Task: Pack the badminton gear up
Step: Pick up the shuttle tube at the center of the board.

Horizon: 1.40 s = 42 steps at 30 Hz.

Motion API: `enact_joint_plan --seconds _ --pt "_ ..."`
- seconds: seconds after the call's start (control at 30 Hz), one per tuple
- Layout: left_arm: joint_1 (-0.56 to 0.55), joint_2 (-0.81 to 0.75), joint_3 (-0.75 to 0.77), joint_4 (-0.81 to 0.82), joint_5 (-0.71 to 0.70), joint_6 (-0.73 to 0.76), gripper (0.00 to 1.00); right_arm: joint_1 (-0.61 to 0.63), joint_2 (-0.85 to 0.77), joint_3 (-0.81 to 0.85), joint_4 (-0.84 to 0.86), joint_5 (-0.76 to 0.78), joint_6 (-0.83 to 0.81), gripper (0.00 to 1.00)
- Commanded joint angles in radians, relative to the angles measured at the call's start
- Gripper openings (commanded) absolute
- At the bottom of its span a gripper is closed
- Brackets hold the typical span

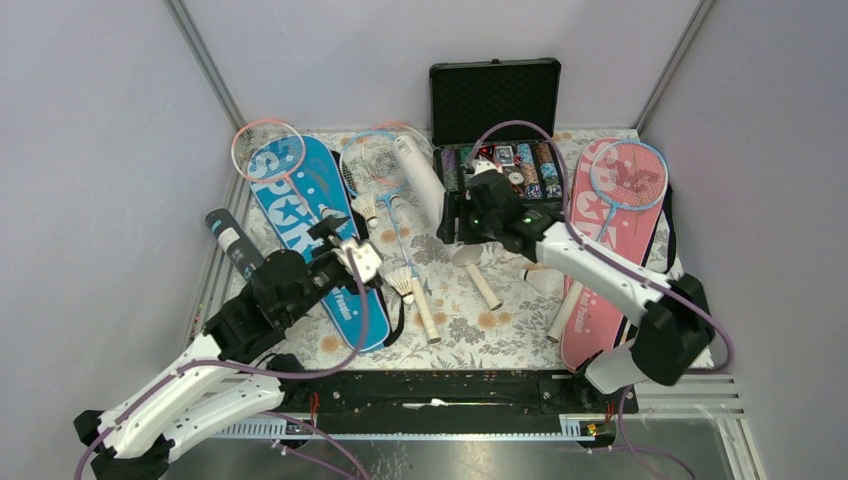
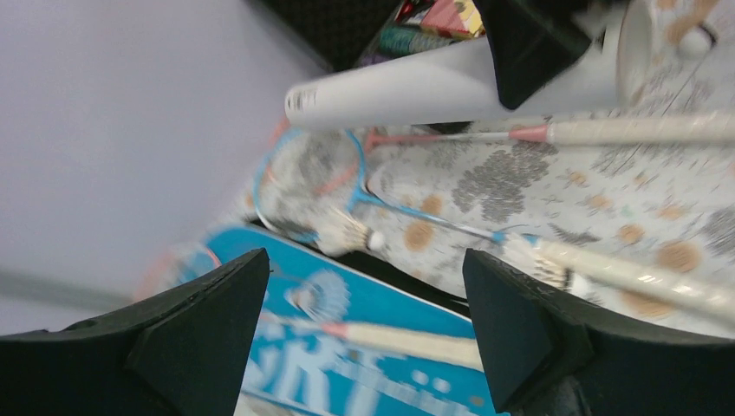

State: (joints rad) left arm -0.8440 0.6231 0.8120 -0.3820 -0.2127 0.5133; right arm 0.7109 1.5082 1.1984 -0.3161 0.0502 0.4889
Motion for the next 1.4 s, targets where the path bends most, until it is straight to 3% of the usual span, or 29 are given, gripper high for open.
enact_joint_plan --seconds 0.0,0.3,0.5,0.77,0.93,1.2,1.37 --pt "0.003 0.062 -0.022 0.207 0.222 0.500 0.91 0.001 -0.173 0.008 -0.151 -0.086 -0.059 0.43" --pt "0.002 0.249 0.119 0.157 0.434 0.630 0.96 0.000 -0.409 0.016 -0.366 -0.330 -0.088 0.41" --pt "0.003 0.321 0.167 0.093 0.490 0.670 0.97 0.002 -0.442 0.050 -0.456 -0.474 -0.111 0.41" --pt "0.002 0.394 0.233 -0.097 0.635 0.652 0.97 0.002 -0.430 0.109 -0.520 -0.504 -0.159 0.40" --pt "0.002 0.424 0.271 -0.207 0.677 0.669 0.97 0.002 -0.419 0.136 -0.533 -0.518 -0.167 0.39" --pt "0.001 0.467 0.285 -0.186 0.670 0.703 0.96 0.002 -0.414 0.143 -0.527 -0.622 -0.173 0.39" --pt "0.002 0.481 0.279 -0.174 0.656 0.668 0.85 0.001 -0.420 0.123 -0.490 -0.662 -0.152 0.40"
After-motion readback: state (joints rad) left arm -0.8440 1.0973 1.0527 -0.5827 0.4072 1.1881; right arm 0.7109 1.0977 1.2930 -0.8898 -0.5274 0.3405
